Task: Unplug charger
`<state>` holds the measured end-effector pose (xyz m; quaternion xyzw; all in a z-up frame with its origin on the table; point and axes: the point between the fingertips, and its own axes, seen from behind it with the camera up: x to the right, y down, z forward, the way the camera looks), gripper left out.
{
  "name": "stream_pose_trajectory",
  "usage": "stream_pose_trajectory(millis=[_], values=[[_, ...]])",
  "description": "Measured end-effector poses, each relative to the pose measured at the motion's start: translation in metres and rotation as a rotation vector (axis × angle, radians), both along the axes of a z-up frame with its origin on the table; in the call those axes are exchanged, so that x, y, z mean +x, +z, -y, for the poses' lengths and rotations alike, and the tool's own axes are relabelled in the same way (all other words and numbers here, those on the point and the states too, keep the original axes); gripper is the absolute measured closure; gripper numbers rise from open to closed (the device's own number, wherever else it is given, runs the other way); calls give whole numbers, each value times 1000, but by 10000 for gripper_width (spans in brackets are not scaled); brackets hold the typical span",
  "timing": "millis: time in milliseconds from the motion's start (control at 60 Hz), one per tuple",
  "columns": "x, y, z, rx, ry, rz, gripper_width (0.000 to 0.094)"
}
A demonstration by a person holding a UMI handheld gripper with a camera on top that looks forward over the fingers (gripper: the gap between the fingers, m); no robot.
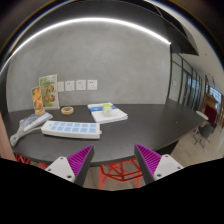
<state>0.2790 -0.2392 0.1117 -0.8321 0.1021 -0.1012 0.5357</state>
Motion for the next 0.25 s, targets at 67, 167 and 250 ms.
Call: stream_pose_trajectory(millis=[67, 167, 250], values=[[29, -5, 15, -11, 12, 15, 105], [83, -21, 39, -47, -23, 23, 100], [112, -30, 48, -42, -38, 5, 111]])
